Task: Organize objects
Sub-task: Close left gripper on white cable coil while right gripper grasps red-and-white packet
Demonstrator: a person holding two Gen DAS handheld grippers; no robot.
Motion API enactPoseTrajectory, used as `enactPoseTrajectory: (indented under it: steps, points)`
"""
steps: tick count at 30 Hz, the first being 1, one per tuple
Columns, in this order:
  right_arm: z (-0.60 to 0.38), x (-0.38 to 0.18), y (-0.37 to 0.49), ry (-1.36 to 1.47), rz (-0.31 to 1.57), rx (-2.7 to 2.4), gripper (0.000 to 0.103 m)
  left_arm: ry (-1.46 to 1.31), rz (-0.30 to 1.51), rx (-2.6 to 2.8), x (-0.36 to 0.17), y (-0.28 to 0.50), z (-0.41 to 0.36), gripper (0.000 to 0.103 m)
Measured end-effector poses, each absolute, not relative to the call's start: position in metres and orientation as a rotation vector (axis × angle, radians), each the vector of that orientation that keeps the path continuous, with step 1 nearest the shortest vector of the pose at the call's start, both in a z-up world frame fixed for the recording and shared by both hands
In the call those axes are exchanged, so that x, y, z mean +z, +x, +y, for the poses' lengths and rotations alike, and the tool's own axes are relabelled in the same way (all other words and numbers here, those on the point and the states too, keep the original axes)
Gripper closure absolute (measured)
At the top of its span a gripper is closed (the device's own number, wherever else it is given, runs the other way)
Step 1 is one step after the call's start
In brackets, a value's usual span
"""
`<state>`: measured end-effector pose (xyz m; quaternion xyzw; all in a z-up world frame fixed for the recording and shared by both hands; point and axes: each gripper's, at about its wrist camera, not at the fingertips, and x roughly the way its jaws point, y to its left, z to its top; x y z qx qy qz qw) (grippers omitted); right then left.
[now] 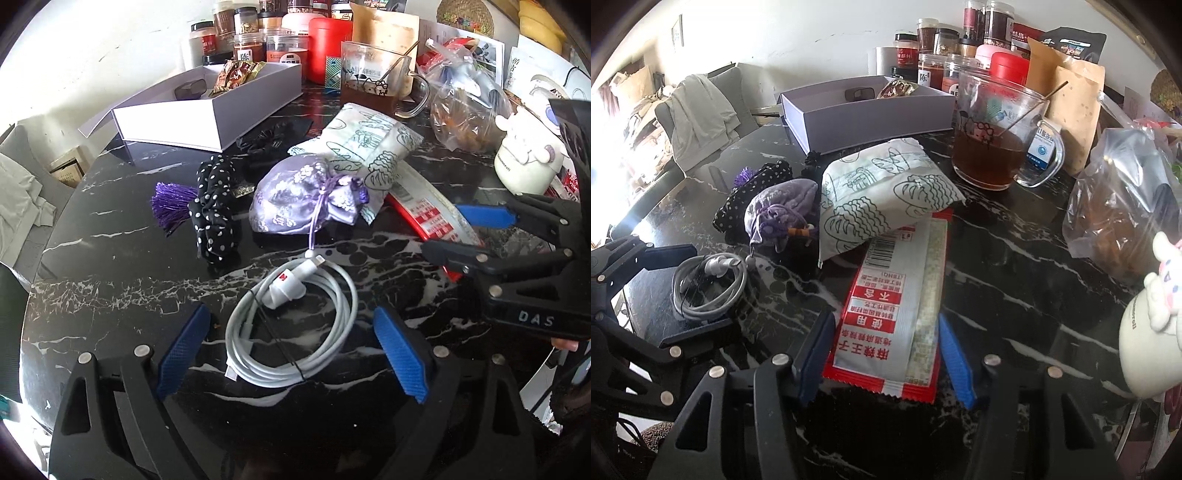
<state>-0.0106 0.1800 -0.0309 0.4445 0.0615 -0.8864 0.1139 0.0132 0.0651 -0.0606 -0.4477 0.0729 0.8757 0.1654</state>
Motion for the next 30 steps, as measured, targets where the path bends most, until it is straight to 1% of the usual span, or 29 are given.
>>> enactPoseTrajectory:
  steps: [5, 7, 9, 13, 16, 18, 20, 22, 27, 30]
  points:
    - [0.190, -0.031, 0.010, 1.319, 0.190, -2.583, 0.045, -1.263, 0.200, 2.507, -0.059, 0.016, 0.064, 0.026]
    - [0.194, -0.030, 0.018, 1.316, 0.194, -2.580, 0.045, -1.260, 0.205, 2.503, -0.059, 0.017, 0.065, 0.035]
    - [0.199, -0.030, 0.024, 1.318, 0.189, -2.578, 0.045, -1.256, 0.215, 2.491, -0.057, 0.020, 0.067, 0.040]
    - [0.206, -0.029, 0.034, 1.329, 0.158, -2.563, 0.045, -1.253, 0.233, 2.454, -0.056, 0.025, 0.073, 0.043]
    - [0.208, -0.029, 0.036, 1.322, 0.143, -2.568, 0.044, -1.246, 0.237, 2.451, -0.056, 0.028, 0.075, 0.043]
    - [0.207, -0.030, 0.036, 1.326, 0.168, -2.586, 0.041, -1.241, 0.235, 2.452, -0.056, 0.027, 0.075, 0.042]
    - [0.205, -0.031, 0.033, 1.316, 0.180, -2.599, 0.037, -1.241, 0.238, 2.452, -0.056, 0.026, 0.076, 0.038]
    - [0.203, -0.032, 0.030, 1.306, 0.172, -2.606, 0.036, -1.242, 0.235, 2.454, -0.057, 0.024, 0.076, 0.033]
    - [0.200, -0.033, 0.021, 1.287, 0.165, -2.627, 0.036, -1.220, 0.231, 2.461, -0.059, 0.021, 0.076, 0.031]
    - [0.200, -0.034, 0.018, 1.280, 0.160, -2.634, 0.030, -1.210, 0.230, 2.465, -0.059, 0.019, 0.075, 0.031]
